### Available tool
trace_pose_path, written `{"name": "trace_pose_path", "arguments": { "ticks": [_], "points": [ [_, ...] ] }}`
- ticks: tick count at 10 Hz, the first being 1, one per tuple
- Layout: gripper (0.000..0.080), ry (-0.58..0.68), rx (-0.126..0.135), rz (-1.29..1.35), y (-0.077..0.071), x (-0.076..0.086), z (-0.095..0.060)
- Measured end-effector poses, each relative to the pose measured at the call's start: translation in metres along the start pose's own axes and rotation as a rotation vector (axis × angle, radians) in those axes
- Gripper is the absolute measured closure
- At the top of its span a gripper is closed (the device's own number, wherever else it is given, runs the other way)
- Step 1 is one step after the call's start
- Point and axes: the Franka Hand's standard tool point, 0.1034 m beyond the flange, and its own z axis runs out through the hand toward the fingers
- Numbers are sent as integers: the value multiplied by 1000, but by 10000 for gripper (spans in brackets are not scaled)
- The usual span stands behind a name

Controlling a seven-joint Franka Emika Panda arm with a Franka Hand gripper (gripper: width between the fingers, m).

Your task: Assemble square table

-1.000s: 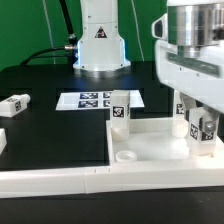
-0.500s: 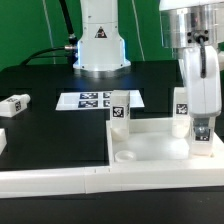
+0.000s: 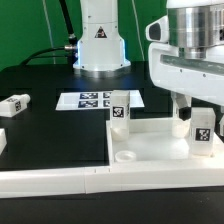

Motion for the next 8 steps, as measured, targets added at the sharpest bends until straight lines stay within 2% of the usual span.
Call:
{"name": "trace_pose_path", "arguments": {
  "ticks": [1,2,4,6,7,8],
  "points": [
    [150,3,-4,-104,0,0,0],
    [150,21,-23,-297,-1,0,-1],
    [150,44,-19,-628,-5,2,-3],
    [150,44,-18,-577,-5,2,-3],
    [280,44,-18,-576,-5,2,-3],
    [280,44,-16,-511,-5,1,-3]
  ]
}}
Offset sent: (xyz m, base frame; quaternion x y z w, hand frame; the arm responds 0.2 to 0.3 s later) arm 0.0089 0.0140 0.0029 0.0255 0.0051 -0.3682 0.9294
